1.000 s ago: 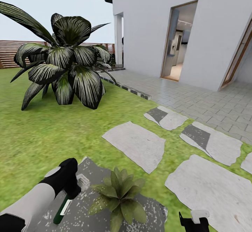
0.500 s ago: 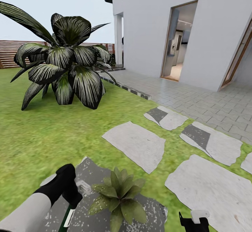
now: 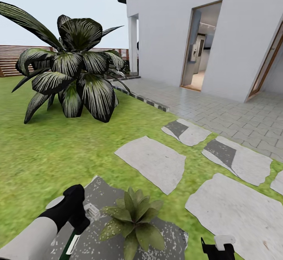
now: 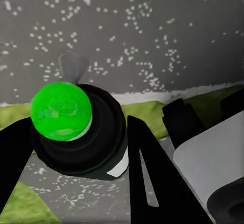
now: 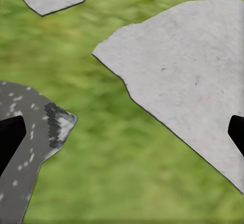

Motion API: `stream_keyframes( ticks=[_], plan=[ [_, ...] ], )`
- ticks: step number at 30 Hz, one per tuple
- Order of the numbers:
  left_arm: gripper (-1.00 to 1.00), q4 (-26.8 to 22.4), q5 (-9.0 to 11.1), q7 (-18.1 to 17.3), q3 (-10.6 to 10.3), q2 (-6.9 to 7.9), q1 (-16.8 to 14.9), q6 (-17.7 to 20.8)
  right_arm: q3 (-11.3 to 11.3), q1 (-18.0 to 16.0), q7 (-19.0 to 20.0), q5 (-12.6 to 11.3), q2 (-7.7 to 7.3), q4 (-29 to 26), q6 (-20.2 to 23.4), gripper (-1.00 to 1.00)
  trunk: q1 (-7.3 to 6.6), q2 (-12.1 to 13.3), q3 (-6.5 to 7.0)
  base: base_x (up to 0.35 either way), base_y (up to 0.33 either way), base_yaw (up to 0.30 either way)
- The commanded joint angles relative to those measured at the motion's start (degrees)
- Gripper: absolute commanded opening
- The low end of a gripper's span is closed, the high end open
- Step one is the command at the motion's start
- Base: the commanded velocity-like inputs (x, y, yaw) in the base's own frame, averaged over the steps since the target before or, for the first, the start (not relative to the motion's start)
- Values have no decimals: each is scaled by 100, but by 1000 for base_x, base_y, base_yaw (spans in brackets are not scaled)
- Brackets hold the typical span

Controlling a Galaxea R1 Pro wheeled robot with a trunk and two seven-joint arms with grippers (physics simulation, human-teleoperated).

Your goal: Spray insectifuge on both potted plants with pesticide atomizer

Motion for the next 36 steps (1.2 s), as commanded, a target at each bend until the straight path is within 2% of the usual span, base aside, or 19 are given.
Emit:
stream_keyframes(
  ticks=[1,6,14,17,21,26,36],
  plan=[
    [-100,-9,-44,-56,-6,9,0,31,-22,-4,-29,57,1,5,-15,100,-1,-2,-6,0,0,0],
    [-100,-7,32,-58,24,1,5,18,-16,-4,-29,57,1,5,-15,100,-1,-2,-6,-29,-2,173],
    [-100,-98,64,-47,33,-78,98,17,-14,-4,-29,64,9,5,-15,100,-1,-2,-6,-247,-110,189],
    [-100,-133,61,-45,33,-285,101,17,-17,-5,-29,63,8,5,-15,100,-1,-2,-6,-274,-196,15],
    [-100,-138,55,-39,44,-406,101,17,-20,-5,-29,64,9,5,-15,100,-1,-2,-6,-118,-272,3],
    [-100,-179,57,-38,49,-420,101,17,-14,-4,-29,66,10,5,-15,100,-1,-2,-6,-19,-286,148],
    [-100,-209,59,-38,57,-412,101,17,-14,-4,-29,66,10,5,-15,100,-1,-2,-6,-4,-26,273]
  ],
)
